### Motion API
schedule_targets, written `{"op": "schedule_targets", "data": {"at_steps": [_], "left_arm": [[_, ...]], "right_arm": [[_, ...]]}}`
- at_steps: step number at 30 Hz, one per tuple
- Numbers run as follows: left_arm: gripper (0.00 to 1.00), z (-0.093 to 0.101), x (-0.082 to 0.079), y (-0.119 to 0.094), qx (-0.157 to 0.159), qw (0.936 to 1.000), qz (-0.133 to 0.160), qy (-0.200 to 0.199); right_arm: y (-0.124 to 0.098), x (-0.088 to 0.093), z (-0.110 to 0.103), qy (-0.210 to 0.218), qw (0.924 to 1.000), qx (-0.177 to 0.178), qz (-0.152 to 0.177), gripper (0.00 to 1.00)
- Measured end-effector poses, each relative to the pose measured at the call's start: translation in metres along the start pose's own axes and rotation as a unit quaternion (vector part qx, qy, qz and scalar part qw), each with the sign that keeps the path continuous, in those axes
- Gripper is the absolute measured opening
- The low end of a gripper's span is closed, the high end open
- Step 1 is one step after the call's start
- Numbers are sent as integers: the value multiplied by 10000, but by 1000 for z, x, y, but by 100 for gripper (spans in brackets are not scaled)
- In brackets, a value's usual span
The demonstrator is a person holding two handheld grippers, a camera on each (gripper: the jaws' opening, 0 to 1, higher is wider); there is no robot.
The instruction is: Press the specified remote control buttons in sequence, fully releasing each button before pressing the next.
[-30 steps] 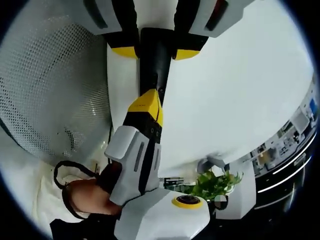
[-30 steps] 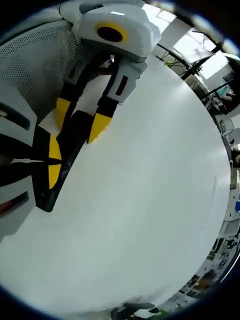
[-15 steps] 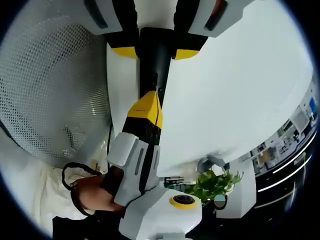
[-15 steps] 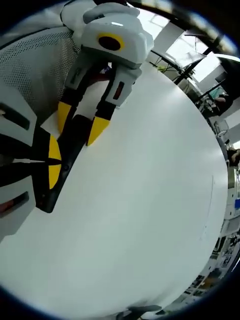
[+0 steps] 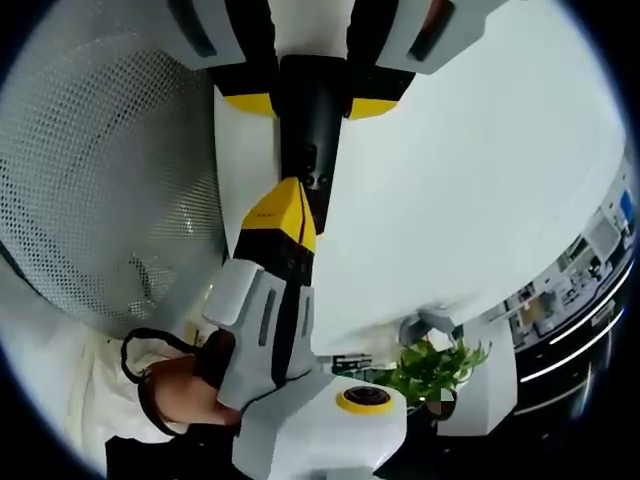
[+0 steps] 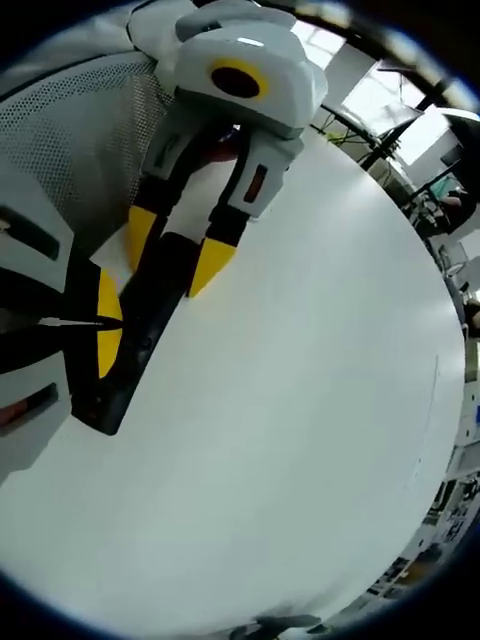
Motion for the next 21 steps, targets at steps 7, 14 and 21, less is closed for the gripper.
{"op": "schedule_targets", "data": {"at_steps": [7,14,21], "left_arm": [[25,0,0,0,12,10000,-6,-17],[25,0,0,0,45,10000,3,39],[25,0,-1,0,37,10000,-2,38]], "right_arm": [[2,2,-2,-137,9998,88,-83,0],[5,3,-4,-301,9993,224,-84,0],[6,4,-5,-495,9982,313,-96,0]]}}
Point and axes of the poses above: the point that each gripper's makers call its tool centre point, and the gripper's own axes: y roughly forward along the fingers, z roughly to its right, x roughly out of its underside, the point moved 9 cm from there along -y, roughly backward along the fingers, and after that the axes turned 11 degrees about -x, right-handed, at the moved point
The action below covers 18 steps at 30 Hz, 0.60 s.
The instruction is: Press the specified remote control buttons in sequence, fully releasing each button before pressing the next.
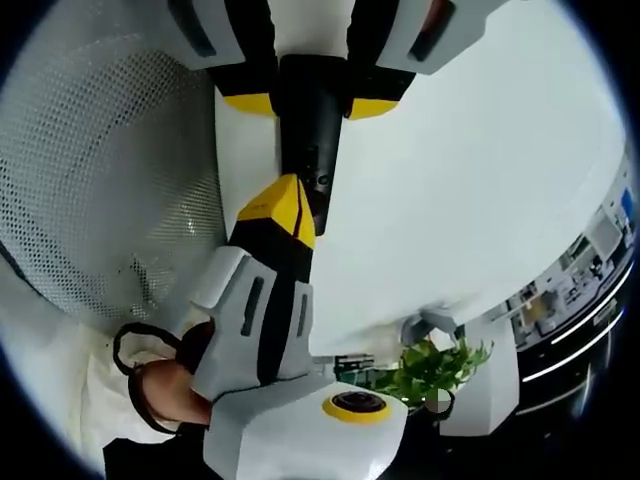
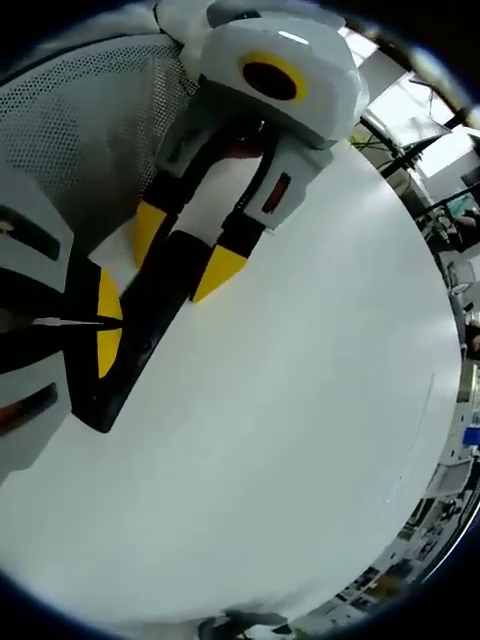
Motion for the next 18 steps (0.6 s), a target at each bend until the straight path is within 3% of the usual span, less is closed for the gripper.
{"op": "schedule_targets", "data": {"at_steps": [4,9,13,18], "left_arm": [[25,0,0,0,-8,10000,5,-2],[25,0,0,0,-18,10000,7,-15],[25,0,0,0,-16,10000,3,-3],[25,0,0,1,-13,10000,-4,7]], "right_arm": [[-2,-1,3,374,9992,-142,47,0],[-3,-3,5,338,9992,-171,105,0],[-5,-11,4,570,9968,-467,315,0],[-2,-16,4,512,9973,-453,264,0]]}}
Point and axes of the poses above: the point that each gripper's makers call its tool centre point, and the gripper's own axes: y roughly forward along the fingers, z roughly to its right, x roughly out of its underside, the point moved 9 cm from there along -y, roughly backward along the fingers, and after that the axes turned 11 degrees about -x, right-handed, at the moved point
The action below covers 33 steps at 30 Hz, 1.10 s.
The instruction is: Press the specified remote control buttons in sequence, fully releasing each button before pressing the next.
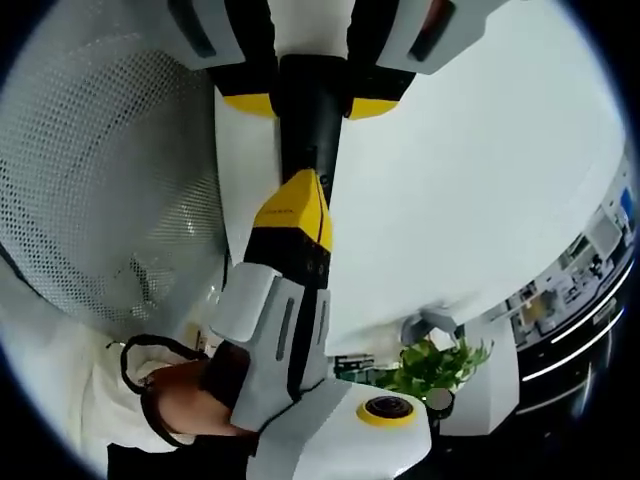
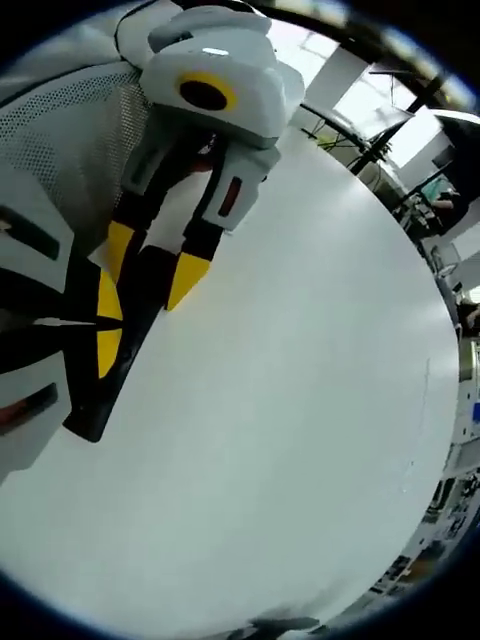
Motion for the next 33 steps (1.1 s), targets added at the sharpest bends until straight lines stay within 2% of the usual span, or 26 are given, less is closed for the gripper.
{"op": "schedule_targets", "data": {"at_steps": [5,21,29,33], "left_arm": [[25,0,0,0,4,10000,13,2],[25,0,0,0,-5,10000,31,-54],[25,-1,0,0,6,10000,14,-47],[25,0,0,0,-1,10000,6,-52]], "right_arm": [[5,0,-1,41,9999,-88,-80,0],[10,-2,-5,-355,9983,166,-442,0],[10,-1,-10,-479,9972,369,-441,0],[8,0,-8,-375,9980,308,-401,0]]}}
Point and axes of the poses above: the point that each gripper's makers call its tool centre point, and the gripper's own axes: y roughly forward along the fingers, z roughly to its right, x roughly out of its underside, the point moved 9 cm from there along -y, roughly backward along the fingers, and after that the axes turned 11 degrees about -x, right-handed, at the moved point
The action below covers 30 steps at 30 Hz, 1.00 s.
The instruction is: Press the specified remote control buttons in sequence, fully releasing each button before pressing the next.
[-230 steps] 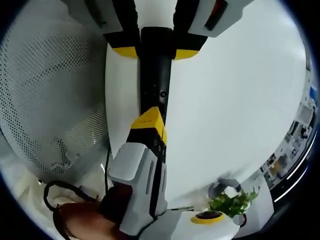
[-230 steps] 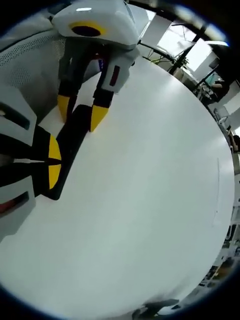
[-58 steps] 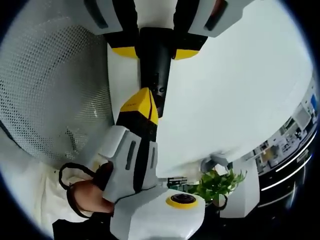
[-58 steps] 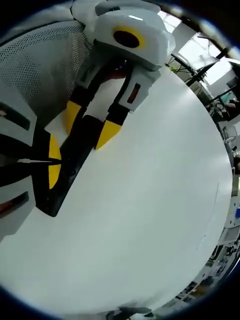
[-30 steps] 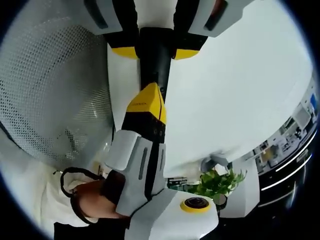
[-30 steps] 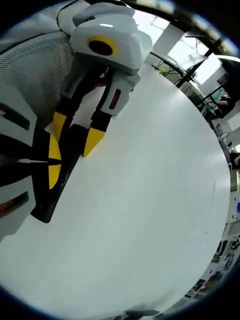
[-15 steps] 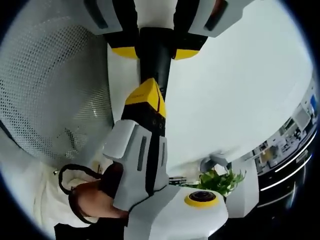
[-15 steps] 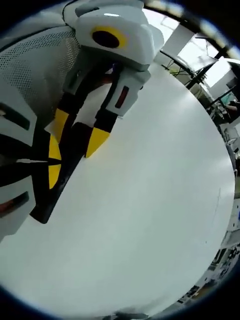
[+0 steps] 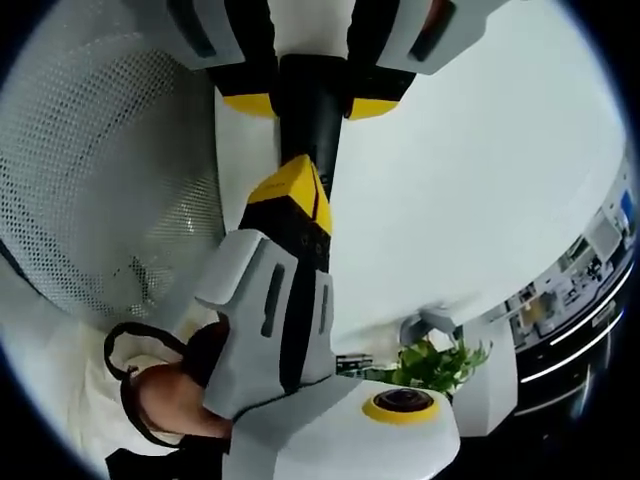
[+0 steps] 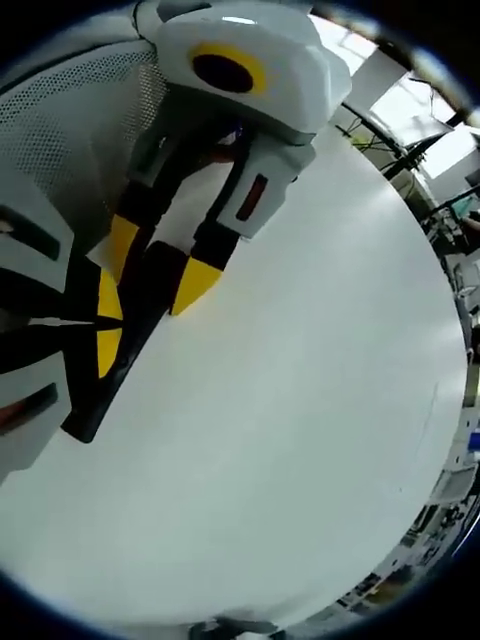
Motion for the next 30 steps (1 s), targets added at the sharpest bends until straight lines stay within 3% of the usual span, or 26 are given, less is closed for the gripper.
{"op": "schedule_targets", "data": {"at_steps": [17,23,24,30], "left_arm": [[25,0,0,0,-14,10000,-5,8],[25,0,-1,0,-7,10000,-14,24],[25,0,-1,0,-5,10000,-9,29],[25,0,-1,0,-14,10000,-13,17]], "right_arm": [[-2,-11,-5,93,9991,-340,223,0],[7,-4,-5,-74,9999,-134,-53,0],[5,-6,-6,-117,9997,-186,83,0],[-1,-6,-8,-70,9999,-145,19,0]]}}
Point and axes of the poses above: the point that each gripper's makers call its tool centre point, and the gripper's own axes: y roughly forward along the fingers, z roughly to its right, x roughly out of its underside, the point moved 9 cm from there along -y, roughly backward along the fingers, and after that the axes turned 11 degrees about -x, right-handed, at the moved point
